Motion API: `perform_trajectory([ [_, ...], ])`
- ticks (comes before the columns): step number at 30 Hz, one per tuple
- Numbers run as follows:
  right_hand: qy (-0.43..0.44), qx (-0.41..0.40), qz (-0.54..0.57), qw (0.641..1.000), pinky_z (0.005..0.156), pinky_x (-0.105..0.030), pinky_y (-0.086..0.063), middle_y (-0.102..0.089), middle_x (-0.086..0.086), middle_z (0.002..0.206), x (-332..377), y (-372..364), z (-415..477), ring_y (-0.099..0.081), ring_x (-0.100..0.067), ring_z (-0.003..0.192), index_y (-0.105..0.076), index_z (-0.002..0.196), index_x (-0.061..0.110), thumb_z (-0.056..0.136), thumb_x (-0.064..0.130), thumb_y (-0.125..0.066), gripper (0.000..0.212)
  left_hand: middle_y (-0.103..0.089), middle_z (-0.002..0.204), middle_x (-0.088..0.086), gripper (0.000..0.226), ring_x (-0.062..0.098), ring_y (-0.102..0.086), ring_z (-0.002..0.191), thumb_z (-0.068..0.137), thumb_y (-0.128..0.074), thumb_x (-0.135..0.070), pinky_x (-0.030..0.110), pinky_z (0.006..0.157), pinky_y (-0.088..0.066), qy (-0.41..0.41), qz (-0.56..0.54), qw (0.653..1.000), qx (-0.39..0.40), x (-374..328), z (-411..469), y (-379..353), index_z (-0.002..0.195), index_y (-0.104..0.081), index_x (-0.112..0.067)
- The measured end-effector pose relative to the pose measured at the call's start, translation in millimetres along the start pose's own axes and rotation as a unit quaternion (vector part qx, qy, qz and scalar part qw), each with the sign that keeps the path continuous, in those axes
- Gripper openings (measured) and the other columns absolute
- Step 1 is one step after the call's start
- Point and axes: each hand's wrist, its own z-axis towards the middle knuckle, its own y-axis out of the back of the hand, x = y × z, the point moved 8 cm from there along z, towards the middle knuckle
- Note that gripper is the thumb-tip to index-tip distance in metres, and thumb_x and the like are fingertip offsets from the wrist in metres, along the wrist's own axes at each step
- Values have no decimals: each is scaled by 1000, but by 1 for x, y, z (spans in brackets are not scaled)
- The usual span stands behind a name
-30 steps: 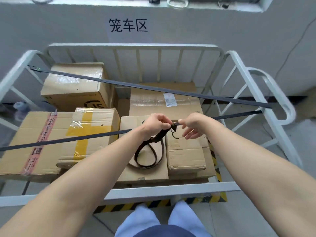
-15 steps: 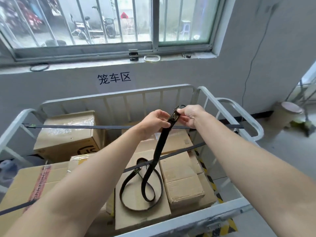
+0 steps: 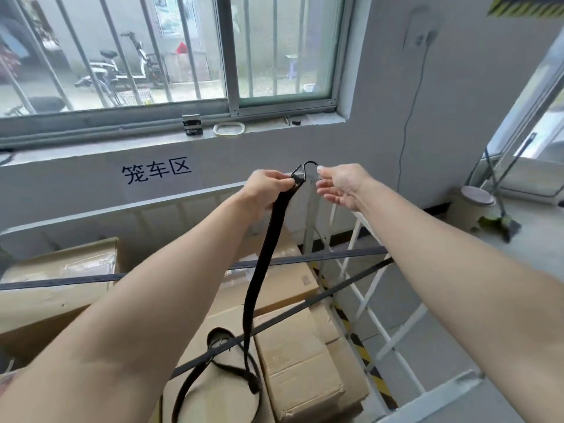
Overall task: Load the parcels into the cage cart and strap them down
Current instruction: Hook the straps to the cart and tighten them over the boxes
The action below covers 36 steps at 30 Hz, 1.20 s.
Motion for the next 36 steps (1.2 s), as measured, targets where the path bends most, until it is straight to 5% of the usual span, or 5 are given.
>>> perform_trajectory([
  [8,-8,-33,-15,999,57,-19,-42,-56,-5,74,5,77,103,-53,-12,60,-53,80,10,98,15,-51,19,-62,75,9,13,25,-60,66,93,-59,-11,44,85,-53,19,19,1000,-2,-6,111,-71,102,-66,-5],
  [15,-53,-49,-89,993,53,-18,-36,-52,-3,71,-48,108,210,-47,-11,56,-60,114,-3,97,13,-52,25,-63,75,11,16,24,-59,67,90,-62,-12,36,78,-54,94,54,994,-34,66,218,-114,103,-69,-5],
  [23,-61,-55,-133,988,65,-27,-50,-59,-6,77,-125,119,321,-53,-17,66,-58,72,14,92,6,-51,23,-65,82,13,14,20,-58,59,90,-63,-10,24,61,-53,188,49,978,-76,175,302,-124,101,-68,-5],
  [32,2,-75,-142,987,77,-32,-52,-61,0,76,-150,116,388,-56,-12,68,-60,90,12,96,11,-48,14,-67,91,11,19,31,-66,88,89,-64,-14,41,90,-54,220,-11,972,-78,231,377,-166,106,-69,-6],
  [36,11,-89,-117,989,78,-31,-53,-62,0,77,-161,113,395,-57,-12,68,-60,94,13,96,12,-47,13,-63,80,8,19,20,-61,63,93,-59,-11,26,55,-55,218,-3,975,-40,227,390,-186,109,-67,-7],
])
